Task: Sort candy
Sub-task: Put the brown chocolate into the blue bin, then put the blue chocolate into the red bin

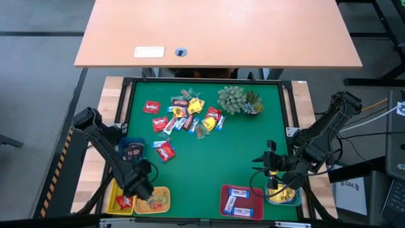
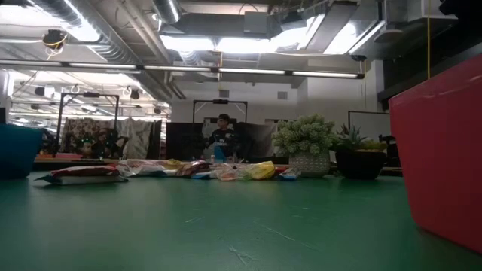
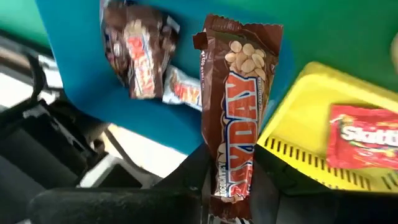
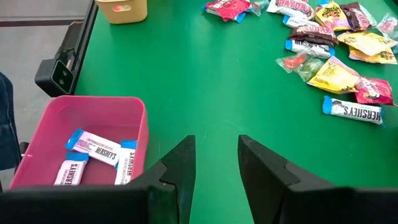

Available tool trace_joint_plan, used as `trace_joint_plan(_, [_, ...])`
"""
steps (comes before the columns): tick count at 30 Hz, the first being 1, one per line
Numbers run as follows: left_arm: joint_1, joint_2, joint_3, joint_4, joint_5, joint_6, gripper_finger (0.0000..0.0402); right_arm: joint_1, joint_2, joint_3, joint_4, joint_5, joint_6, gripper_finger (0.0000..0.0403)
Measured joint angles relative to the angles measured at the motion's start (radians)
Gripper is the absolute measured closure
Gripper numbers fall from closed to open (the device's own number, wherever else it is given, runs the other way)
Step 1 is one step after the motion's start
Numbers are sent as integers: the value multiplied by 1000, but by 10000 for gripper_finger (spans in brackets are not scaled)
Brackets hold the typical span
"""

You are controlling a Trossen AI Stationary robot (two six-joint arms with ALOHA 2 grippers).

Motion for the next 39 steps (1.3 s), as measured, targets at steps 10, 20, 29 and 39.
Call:
trace_joint_plan(10, [-17,0,-68,1,21,-78,296,0,0,0,0,0,41,283])
trace_joint_plan(20, [-16,0,-75,1,14,-86,234,0,0,0,-1,-8,40,283])
trace_joint_plan(29, [28,1,-48,13,-108,-95,232,-3,0,0,0,36,37,283])
trace_joint_plan(39, [134,1,50,98,-486,43,245,-251,0,0,40,-51,-200,283])
